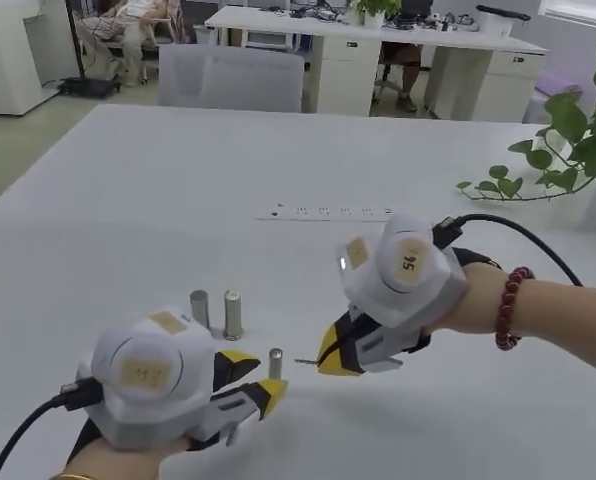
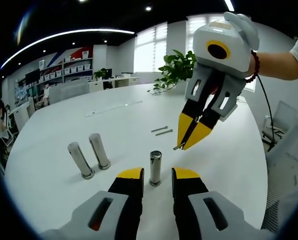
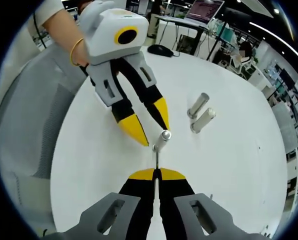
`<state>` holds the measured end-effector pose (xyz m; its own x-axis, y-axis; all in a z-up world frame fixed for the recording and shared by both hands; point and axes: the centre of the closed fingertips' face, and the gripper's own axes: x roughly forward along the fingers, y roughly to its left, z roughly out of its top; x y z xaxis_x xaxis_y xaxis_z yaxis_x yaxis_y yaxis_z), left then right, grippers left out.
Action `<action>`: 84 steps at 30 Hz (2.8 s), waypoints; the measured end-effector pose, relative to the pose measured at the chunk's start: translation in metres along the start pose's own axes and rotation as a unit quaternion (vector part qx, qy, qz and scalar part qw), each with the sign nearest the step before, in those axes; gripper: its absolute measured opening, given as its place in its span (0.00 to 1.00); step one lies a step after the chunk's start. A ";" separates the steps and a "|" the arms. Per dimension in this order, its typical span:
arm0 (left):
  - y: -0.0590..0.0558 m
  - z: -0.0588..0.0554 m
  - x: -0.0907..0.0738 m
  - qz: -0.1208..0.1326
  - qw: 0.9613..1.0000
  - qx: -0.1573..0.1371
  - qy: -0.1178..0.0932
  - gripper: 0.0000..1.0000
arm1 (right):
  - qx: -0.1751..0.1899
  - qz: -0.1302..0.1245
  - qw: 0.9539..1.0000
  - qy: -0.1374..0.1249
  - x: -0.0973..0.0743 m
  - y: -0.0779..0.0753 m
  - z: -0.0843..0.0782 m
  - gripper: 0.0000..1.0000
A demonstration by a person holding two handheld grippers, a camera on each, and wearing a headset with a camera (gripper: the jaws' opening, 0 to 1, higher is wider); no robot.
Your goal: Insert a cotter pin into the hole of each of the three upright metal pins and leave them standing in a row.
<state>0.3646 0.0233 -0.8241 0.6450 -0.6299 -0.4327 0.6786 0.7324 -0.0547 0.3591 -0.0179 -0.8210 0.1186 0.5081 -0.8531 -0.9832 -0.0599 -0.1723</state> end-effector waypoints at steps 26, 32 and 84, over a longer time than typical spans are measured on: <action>0.001 -0.002 0.017 -0.012 1.000 -0.006 0.003 0.08 | 0.003 0.000 1.000 0.003 0.011 -0.008 0.003 0.03; 0.002 -0.002 0.018 -0.008 1.000 -0.012 0.003 0.08 | -0.001 -0.001 1.000 0.002 0.011 -0.009 0.005 0.03; 0.000 -0.003 0.022 0.029 0.999 -0.031 -0.008 0.07 | -0.033 -0.012 0.999 0.024 0.013 -0.011 0.020 0.03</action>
<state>0.3780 0.0105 -0.8363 0.6877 -0.5902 -0.4228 0.6180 0.7815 -0.0858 0.3683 0.0067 -0.8209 0.1493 0.4684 -0.8708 -0.9692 -0.1053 -0.2228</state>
